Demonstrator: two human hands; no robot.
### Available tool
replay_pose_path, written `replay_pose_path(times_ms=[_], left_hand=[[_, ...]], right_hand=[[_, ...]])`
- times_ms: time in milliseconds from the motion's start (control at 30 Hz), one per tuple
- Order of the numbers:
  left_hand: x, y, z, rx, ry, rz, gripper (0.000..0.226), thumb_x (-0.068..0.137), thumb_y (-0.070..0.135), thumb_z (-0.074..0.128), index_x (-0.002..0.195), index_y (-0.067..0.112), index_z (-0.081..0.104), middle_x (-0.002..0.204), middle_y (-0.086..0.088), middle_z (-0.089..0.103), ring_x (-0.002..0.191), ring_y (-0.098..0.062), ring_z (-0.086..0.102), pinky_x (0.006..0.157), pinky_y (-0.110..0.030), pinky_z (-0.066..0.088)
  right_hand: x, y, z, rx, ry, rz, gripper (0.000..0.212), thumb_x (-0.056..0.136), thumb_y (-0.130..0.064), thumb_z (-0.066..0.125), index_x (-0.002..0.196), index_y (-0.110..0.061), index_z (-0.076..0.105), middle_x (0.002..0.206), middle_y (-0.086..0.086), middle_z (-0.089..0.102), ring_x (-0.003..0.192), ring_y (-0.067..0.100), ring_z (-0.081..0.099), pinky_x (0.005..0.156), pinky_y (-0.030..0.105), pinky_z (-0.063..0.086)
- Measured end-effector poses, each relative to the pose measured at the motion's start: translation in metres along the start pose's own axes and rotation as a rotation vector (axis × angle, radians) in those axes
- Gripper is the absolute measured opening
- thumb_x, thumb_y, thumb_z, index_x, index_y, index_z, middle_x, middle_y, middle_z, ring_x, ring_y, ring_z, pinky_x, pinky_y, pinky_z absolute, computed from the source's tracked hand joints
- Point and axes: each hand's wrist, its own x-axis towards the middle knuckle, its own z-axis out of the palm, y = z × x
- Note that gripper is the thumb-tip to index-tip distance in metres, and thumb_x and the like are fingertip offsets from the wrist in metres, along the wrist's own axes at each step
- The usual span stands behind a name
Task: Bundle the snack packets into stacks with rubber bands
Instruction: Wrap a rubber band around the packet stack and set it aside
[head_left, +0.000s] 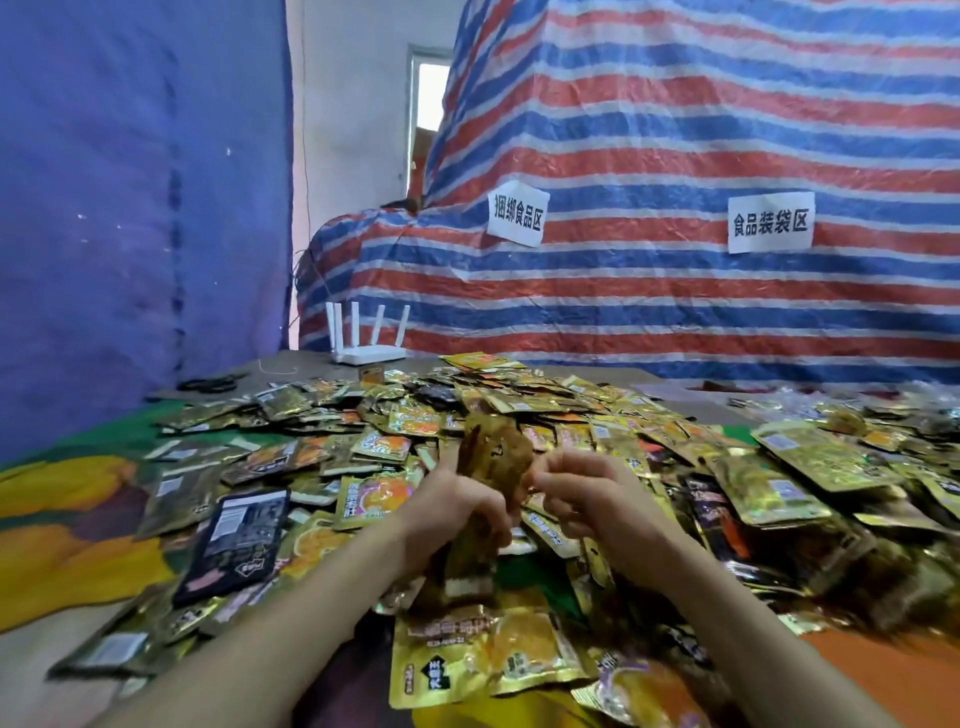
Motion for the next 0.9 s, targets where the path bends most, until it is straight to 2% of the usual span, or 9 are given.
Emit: replay_pose_path(times_ms=[100,167,267,333,400,567,667,767,900], left_hand=[[-0.004,0.005,-0.008,-0.199,-0.317,-0.050,0.030,0.061,0.005,0.062,0.091,0.002,0.060,0.077,-0.010,0.058,0.069,-0.023,0.058,0.064,-0.030,0.050],[-0.007,0.009,-0.010,-0.278,-0.519,-0.028,0.031,0.064,0.009,0.063,0.094,0.009,0.055,0.077,-0.003,0.054,0.072,-0.020,0.054,0.070,-0.030,0.047],[-0.001,0.005,-0.009,-0.419,-0.667,-0.020,0.063,0.067,0.008,0.064,0.122,0.014,0.033,0.084,-0.001,0.051,0.075,-0.017,0.055,0.076,-0.032,0.043],[0.000,0.002,-0.009,-0.493,-0.672,-0.012,0.059,0.068,0.005,0.062,0.121,0.012,0.036,0.084,-0.003,0.050,0.076,-0.018,0.055,0.076,-0.032,0.044],[0.002,-0.001,-0.010,-0.479,-0.647,-0.047,0.037,0.067,0.007,0.063,0.102,0.009,0.049,0.081,-0.004,0.050,0.076,-0.020,0.054,0.075,-0.033,0.045],[-0.003,-0.008,-0.005,-0.330,-0.556,-0.093,0.019,0.063,0.011,0.059,0.082,0.014,0.059,0.077,-0.003,0.053,0.075,-0.020,0.054,0.072,-0.031,0.050],[-0.005,-0.006,-0.003,-0.310,-0.518,-0.080,0.017,0.063,0.012,0.060,0.081,0.013,0.062,0.077,-0.003,0.055,0.075,-0.021,0.056,0.073,-0.032,0.051],[-0.005,-0.003,0.000,-0.322,-0.533,-0.068,0.014,0.068,0.010,0.055,0.081,0.014,0.055,0.077,-0.003,0.048,0.074,-0.020,0.051,0.072,-0.031,0.045],[-0.001,-0.005,-0.002,-0.364,-0.431,-0.065,0.016,0.067,0.005,0.053,0.080,0.013,0.050,0.074,-0.004,0.046,0.069,-0.019,0.047,0.069,-0.031,0.042]], right_hand=[[-0.005,-0.011,-0.014,0.367,-0.234,0.121,0.004,0.079,-0.009,0.064,0.075,-0.010,0.063,0.094,0.016,0.070,0.055,0.009,0.040,0.049,0.019,0.021],[-0.006,-0.013,-0.018,0.432,-0.327,0.128,0.008,0.067,-0.014,0.068,0.071,-0.011,0.061,0.087,0.013,0.069,0.060,0.011,0.044,0.052,0.022,0.023],[-0.006,-0.013,-0.015,0.327,-0.327,0.124,0.005,0.062,-0.017,0.056,0.061,-0.013,0.058,0.067,0.007,0.058,0.064,0.017,0.051,0.065,0.031,0.035],[-0.007,-0.013,-0.012,0.326,-0.307,0.090,0.010,0.063,-0.015,0.049,0.058,-0.012,0.057,0.060,0.007,0.054,0.069,0.021,0.056,0.080,0.037,0.039],[-0.008,-0.015,-0.011,0.410,-0.290,0.004,0.008,0.061,-0.017,0.058,0.059,-0.009,0.057,0.056,0.008,0.053,0.076,0.025,0.060,0.092,0.039,0.040],[-0.012,-0.018,-0.016,0.692,-0.248,-0.037,0.019,0.052,-0.013,0.076,0.063,-0.005,0.063,0.061,0.010,0.057,0.067,0.026,0.057,0.091,0.044,0.052],[-0.011,-0.016,-0.015,0.808,-0.227,-0.040,0.017,0.066,0.002,0.067,0.082,0.000,0.073,0.087,0.013,0.071,0.054,0.018,0.061,0.087,0.047,0.058],[-0.005,-0.013,-0.011,0.769,-0.125,-0.030,0.032,0.077,0.011,0.057,0.101,0.002,0.077,0.116,0.020,0.072,0.049,0.012,0.061,0.079,0.041,0.061],[-0.002,-0.009,-0.011,0.610,0.018,-0.035,0.040,0.078,0.007,0.056,0.114,0.001,0.073,0.124,0.019,0.070,0.062,0.017,0.071,0.077,0.037,0.061]])
